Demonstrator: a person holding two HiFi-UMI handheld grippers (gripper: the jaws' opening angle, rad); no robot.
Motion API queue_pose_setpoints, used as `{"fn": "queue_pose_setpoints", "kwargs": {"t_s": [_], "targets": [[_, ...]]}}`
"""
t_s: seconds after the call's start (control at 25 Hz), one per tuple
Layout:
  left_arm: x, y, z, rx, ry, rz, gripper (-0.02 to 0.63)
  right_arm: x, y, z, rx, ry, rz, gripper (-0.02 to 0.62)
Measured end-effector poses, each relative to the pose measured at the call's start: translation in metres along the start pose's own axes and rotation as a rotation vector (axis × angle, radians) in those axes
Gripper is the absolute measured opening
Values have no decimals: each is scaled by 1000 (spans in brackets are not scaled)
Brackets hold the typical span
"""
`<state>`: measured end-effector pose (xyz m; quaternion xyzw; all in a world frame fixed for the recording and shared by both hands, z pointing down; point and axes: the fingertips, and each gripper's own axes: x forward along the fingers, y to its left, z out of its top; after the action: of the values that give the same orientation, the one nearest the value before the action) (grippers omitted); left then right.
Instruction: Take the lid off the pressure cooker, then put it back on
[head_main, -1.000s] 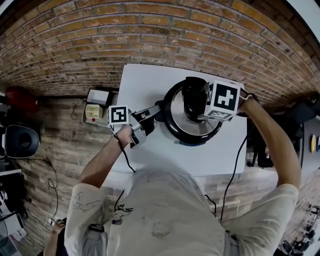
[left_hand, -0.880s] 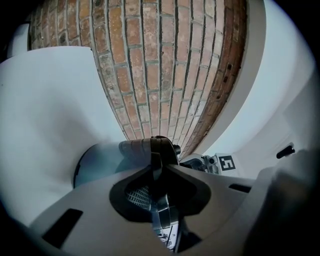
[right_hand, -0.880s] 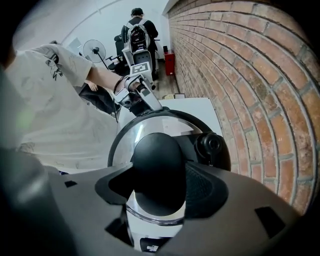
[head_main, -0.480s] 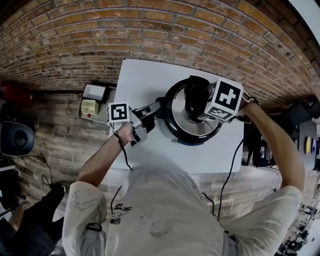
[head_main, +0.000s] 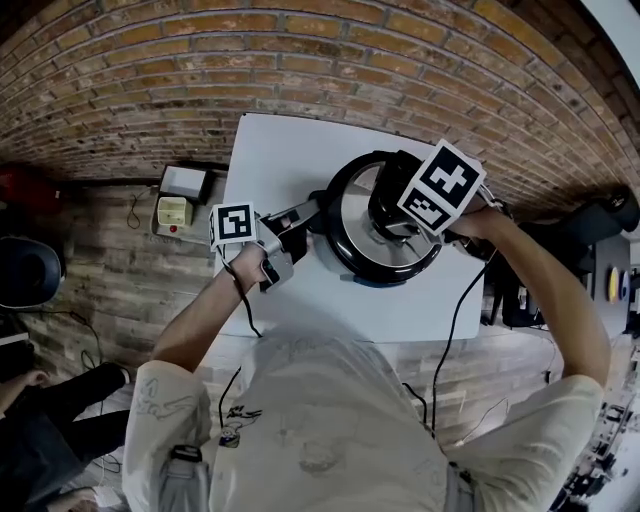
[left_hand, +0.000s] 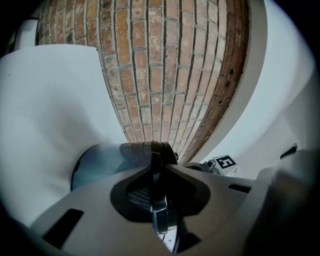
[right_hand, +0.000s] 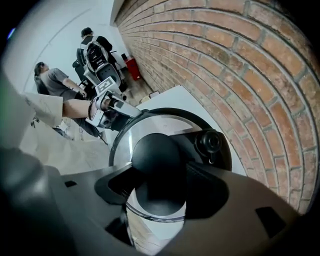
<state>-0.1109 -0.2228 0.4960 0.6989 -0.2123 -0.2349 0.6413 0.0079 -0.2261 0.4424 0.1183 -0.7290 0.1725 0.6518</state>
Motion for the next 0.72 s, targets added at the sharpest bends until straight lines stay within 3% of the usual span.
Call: {"fn": "queue_pose_setpoints", "kwargs": {"t_s": [0.28,0.72], "targets": [[-4,2,0,11,-38,26,66,-1,-2,1,161,-18,-12,302],[-4,2,-2,-4,-21,5,66,0,-1,0,125,12,-16,302]]}}
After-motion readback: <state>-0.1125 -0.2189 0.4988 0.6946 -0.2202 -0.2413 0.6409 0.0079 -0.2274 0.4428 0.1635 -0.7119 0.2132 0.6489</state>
